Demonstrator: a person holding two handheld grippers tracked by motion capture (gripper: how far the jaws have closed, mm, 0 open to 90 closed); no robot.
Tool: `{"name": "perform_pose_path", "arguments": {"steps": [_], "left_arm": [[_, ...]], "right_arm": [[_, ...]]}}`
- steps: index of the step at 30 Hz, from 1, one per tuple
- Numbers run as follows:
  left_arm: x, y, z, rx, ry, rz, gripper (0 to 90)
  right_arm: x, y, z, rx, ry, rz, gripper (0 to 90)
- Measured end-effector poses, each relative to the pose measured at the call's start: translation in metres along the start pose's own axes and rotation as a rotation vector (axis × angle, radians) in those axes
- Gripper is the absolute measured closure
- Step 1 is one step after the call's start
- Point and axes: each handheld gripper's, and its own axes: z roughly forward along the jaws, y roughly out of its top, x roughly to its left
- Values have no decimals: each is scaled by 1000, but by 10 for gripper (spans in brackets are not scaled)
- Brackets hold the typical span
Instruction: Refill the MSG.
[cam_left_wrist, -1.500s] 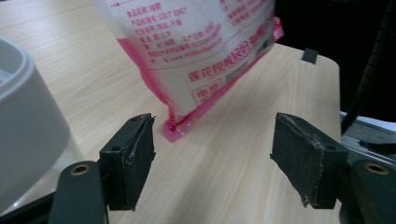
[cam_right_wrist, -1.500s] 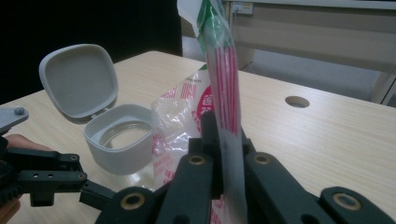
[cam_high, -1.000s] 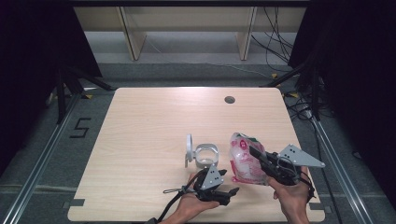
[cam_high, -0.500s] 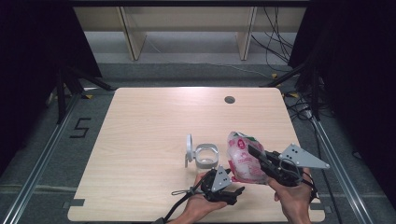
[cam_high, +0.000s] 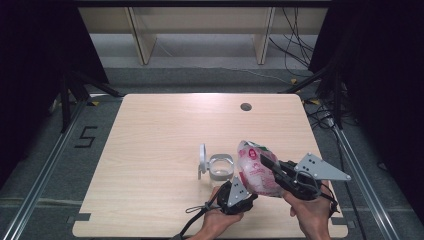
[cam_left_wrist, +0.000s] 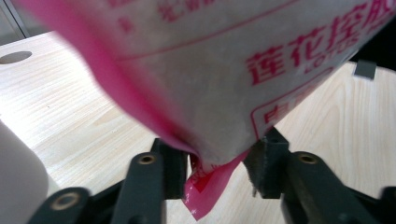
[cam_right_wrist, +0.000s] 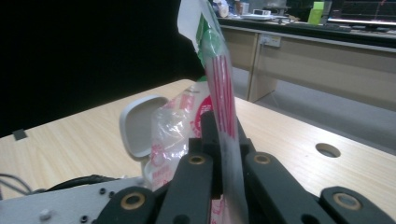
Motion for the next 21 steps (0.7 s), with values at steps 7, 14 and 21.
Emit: {"name": "perform_pose_path", "arguments": {"steps": [7,14,21], "left_arm": [[-6,-1,3,-26,-37,-89,689],[-11,-2,5,-71,-19,-132,715],[-13,-3,6,-102,46,-147,727]], "right_arm": [[-5,2,5,8,-1,24,900],[-11,8,14,11,-3,26,900],[-8,15,26,20,8,22,900]]}}
